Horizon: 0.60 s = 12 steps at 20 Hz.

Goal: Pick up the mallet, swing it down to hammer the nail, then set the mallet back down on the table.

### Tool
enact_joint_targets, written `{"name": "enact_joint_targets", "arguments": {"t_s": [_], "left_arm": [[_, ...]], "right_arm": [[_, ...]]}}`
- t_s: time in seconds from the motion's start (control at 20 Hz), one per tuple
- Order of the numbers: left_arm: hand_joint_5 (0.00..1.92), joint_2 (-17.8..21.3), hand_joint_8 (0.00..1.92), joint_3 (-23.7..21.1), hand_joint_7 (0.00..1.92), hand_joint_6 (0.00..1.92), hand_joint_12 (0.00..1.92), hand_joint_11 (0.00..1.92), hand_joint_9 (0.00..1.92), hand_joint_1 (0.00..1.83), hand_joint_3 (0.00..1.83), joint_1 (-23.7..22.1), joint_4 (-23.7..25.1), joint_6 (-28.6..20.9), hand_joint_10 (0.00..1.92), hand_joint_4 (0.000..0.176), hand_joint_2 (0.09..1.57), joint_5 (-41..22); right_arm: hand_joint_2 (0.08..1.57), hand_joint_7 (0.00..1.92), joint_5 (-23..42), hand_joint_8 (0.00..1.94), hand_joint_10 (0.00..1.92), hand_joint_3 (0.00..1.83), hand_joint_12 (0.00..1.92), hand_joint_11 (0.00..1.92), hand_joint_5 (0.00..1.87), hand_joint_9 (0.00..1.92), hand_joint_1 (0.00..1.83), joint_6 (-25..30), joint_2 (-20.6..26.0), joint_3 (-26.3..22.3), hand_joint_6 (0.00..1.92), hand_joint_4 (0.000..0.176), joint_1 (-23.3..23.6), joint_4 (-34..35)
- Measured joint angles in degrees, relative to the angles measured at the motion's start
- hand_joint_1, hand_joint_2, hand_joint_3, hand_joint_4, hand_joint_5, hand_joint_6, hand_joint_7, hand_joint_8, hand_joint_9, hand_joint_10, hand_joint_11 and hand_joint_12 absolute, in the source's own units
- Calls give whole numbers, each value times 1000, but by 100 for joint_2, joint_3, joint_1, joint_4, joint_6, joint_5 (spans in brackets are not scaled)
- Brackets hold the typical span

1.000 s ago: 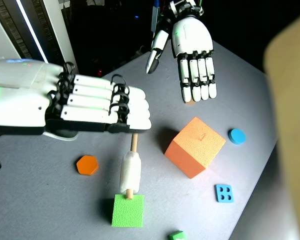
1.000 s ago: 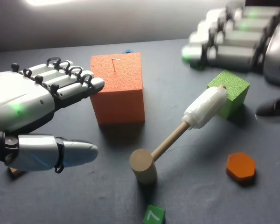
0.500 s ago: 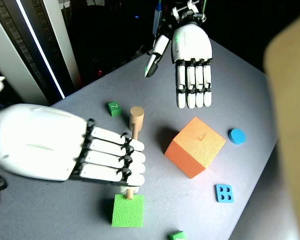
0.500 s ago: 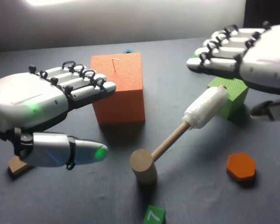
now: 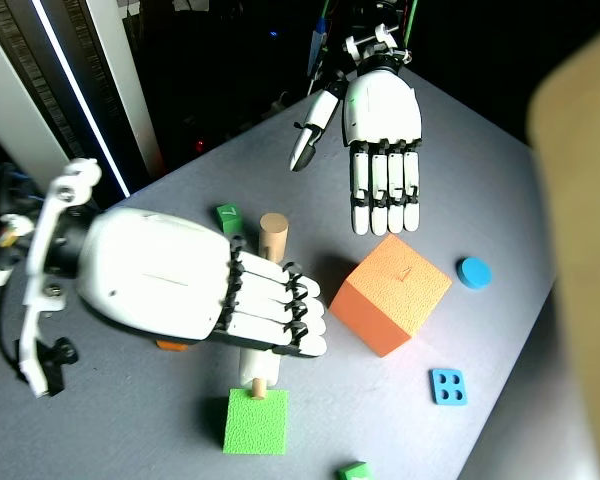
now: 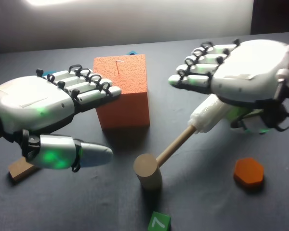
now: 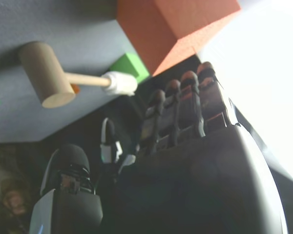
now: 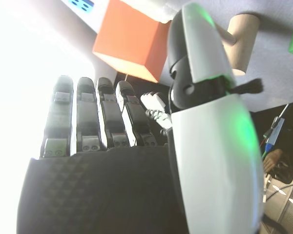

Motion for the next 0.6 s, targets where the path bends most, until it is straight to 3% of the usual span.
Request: {"name": "enact_joint_targets", "arguments": {"t_s": [0.2, 0.25, 0.35, 0.55, 0.6], "left_arm": [[32, -153, 0, 225, 8, 1, 1, 0, 2, 0, 0, 0, 2, -22, 0, 0, 1153, -42], [34, -170, 4, 278, 12, 3, 0, 0, 0, 0, 0, 0, 4, -31, 0, 0, 1156, -50], [31, -243, 4, 380, 13, 2, 0, 0, 0, 0, 0, 0, -11, -76, 0, 0, 1154, -120], [35, -323, 7, 501, 17, 7, 0, 0, 0, 0, 0, 0, -7, -173, 0, 0, 1157, -177], [48, -356, 12, 549, 32, 12, 0, 1, 10, 0, 0, 0, 17, -225, 4, 0, 1159, -199]], "right_arm": [[1016, 0, -273, 0, 0, 0, 0, 0, 19, 0, 1210, 24, -256, 179, 6, 0, -107, 68], [1020, 0, -328, 0, 0, 0, 0, 0, 19, 0, 1211, -166, -256, 179, 6, 0, -111, 433], [1027, 0, -518, 0, 0, 0, 0, 0, 10, 0, 1211, -1062, -249, 179, 1, 0, -87, 1751], [1031, 0, -706, 0, 0, 0, 0, 0, 34, 0, 1192, -1318, -334, 260, 10, 0, -87, 2039], [1031, 0, -756, 0, 0, 0, 0, 0, 27, 0, 1188, -2065, -415, 387, 6, 0, -76, 2857]]}}
